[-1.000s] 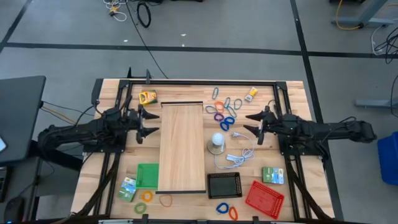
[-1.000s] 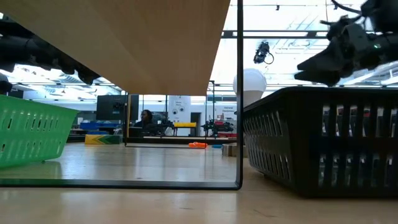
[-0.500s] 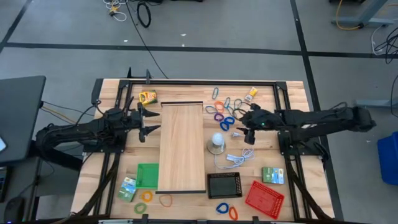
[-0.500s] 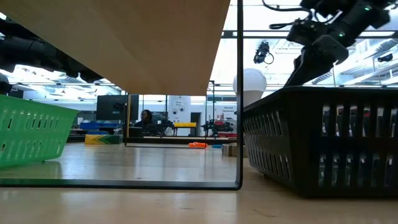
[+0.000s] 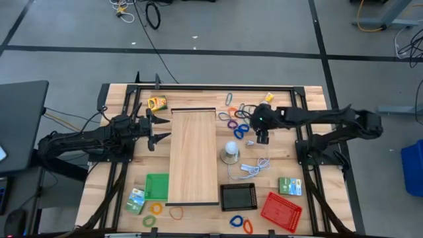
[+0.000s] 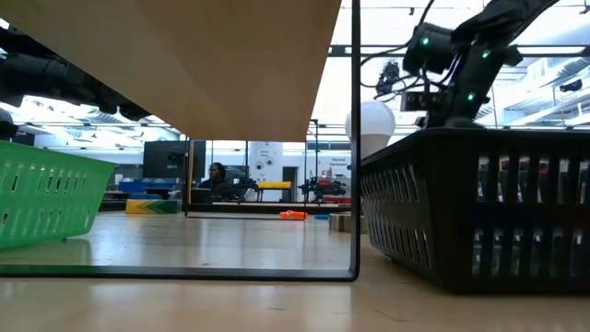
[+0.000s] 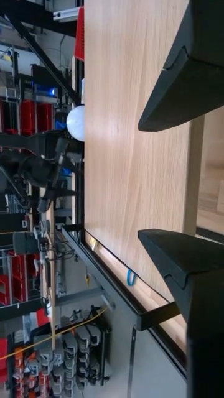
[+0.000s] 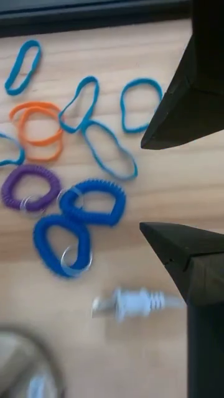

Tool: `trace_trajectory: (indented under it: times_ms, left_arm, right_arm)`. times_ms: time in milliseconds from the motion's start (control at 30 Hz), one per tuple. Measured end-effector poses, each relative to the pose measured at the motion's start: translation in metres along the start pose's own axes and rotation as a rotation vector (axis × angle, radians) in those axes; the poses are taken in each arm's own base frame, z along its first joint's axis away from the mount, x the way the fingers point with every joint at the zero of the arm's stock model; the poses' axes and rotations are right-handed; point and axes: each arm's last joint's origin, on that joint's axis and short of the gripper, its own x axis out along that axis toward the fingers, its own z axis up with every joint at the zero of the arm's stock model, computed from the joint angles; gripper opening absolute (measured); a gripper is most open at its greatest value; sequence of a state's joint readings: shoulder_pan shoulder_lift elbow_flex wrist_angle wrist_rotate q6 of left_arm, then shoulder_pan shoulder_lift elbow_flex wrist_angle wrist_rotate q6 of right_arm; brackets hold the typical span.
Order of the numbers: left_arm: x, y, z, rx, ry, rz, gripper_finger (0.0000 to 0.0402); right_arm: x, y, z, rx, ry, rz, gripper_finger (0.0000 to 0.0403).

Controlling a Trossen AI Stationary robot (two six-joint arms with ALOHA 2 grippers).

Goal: Pick & Place Office Desk Supplies
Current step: Put the blue rubber band into the black bin

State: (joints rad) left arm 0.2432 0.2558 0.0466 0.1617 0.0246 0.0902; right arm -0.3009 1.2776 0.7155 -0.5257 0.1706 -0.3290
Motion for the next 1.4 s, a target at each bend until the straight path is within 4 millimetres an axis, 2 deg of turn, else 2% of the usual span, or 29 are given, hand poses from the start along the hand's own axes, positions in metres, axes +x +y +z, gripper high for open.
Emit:
trace_trajectory:
  times_ms: [267, 400, 500, 767, 933, 1400]
  left_arm:
    - [0.0, 0.0, 0.002, 0.004, -0.022, 0.004, 0.0273]
    - [0.0, 0.0, 0.004, 0.004, -0.041, 0.003, 0.0273]
    - [0.0, 0.0, 0.004, 0.004, -0.043, 0.003, 0.0273]
    - [0.0, 0.0, 0.004, 0.003, -0.045, 0.003, 0.0273]
    - [0.0, 0.0, 0.004, 0.004, -0.044, 0.003, 0.0273]
    - [0.0, 0.0, 0.004, 0.006, -0.037, 0.002, 0.0273]
  right_arm:
    - [0.022, -0.029, -0.006, -0.059, 0.041, -0.048, 0.0194]
    - [0.032, -0.045, -0.011, -0.044, 0.053, -0.072, 0.0183]
    - [0.034, -0.053, -0.011, -0.01, 0.078, -0.024, 0.0177]
    - [0.043, -0.067, 0.011, -0.04, 0.116, 0.057, 0.0176]
    - [0.054, -0.071, 0.017, -0.07, 0.172, 0.107, 0.0176]
    - [0.069, -0.078, 0.006, -0.058, 0.217, 0.147, 0.0176]
